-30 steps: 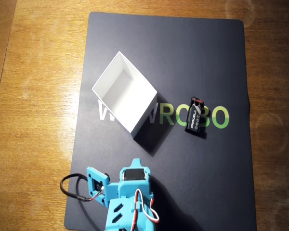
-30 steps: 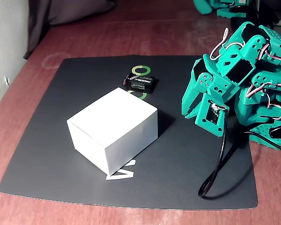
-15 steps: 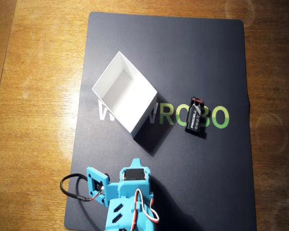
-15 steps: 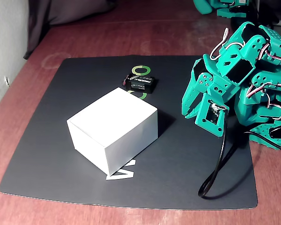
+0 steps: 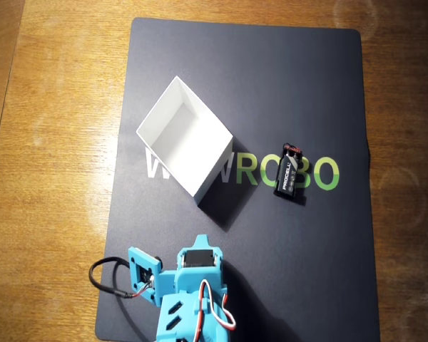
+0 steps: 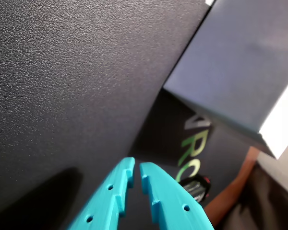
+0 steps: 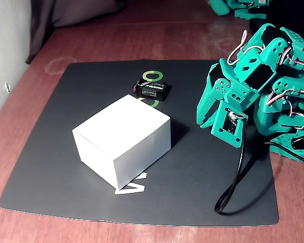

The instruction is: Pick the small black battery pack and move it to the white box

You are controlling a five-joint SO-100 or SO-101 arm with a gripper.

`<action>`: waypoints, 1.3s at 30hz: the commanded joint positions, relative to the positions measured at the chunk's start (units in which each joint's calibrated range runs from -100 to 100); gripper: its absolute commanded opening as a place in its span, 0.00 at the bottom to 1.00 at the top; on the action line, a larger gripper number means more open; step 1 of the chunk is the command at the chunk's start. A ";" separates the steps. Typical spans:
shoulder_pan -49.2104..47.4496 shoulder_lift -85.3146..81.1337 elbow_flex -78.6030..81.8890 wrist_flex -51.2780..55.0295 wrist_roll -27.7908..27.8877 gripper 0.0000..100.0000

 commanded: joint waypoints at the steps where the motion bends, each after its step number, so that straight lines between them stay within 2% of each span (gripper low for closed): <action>1: 0.33 0.02 0.02 0.14 0.11 0.01; 17: 0.09 0.99 -0.80 0.05 0.21 0.01; 22: 0.56 11.16 -8.69 -5.03 0.27 0.01; 26: 1.27 24.40 -22.66 -7.22 0.70 0.01; 32: 14.76 42.81 -45.15 -6.87 9.78 0.01; 39: 41.74 59.03 -59.48 -7.75 28.14 0.01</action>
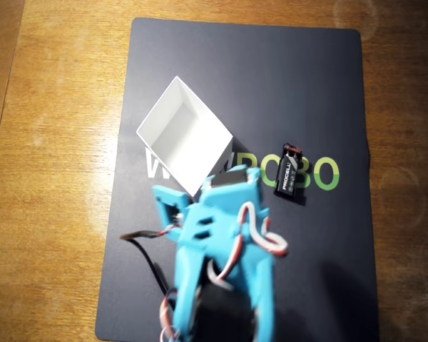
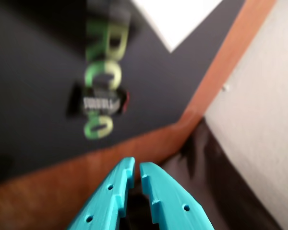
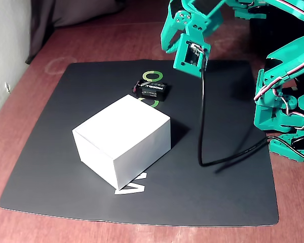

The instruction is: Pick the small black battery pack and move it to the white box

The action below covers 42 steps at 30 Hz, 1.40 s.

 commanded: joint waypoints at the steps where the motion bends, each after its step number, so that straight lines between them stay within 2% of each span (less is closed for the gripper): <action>1: 14.25 8.34 -9.39 -1.12 11.15 0.01; 5: 22.11 14.74 -12.29 -6.38 20.28 0.01; 10: 23.40 18.34 -12.29 -9.62 32.40 0.01; 17: 22.70 18.77 -11.20 -9.62 41.53 0.01; 23: 22.23 25.00 -11.93 -10.06 45.06 0.01; 26: 22.70 29.30 -12.92 -10.50 46.09 0.05; 37: 22.23 40.08 -18.28 -11.55 46.25 0.18; 42: 22.00 43.24 -17.64 -11.55 46.25 0.20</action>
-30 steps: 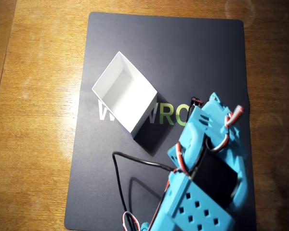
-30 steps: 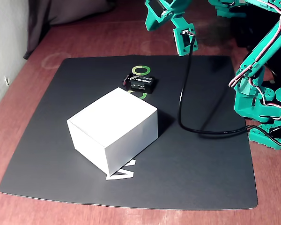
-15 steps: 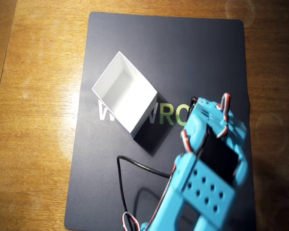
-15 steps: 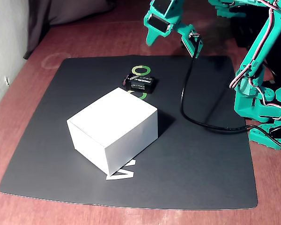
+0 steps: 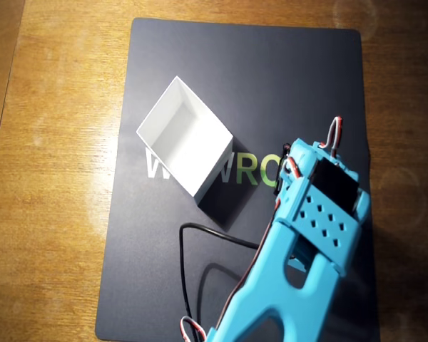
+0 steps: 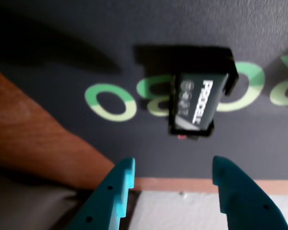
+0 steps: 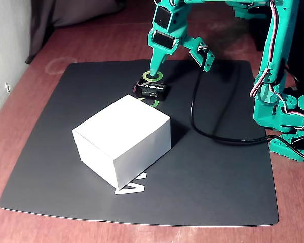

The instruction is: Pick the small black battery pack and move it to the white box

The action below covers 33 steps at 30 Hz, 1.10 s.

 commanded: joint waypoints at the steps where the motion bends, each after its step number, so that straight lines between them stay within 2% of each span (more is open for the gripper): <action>1: -1.57 1.73 -2.19 -0.65 0.00 0.20; 6: -4.38 5.24 -2.73 -1.52 -0.27 0.19; 10: -7.90 7.52 -2.64 -10.46 -3.48 0.20; 14: -9.08 9.10 -2.73 -14.06 -3.64 0.20; 23: -7.79 9.27 -2.46 -10.38 -3.59 0.20; 26: -7.20 9.27 -2.55 -8.10 -1.85 0.20; 33: -4.62 9.54 -2.55 -8.45 -1.47 0.20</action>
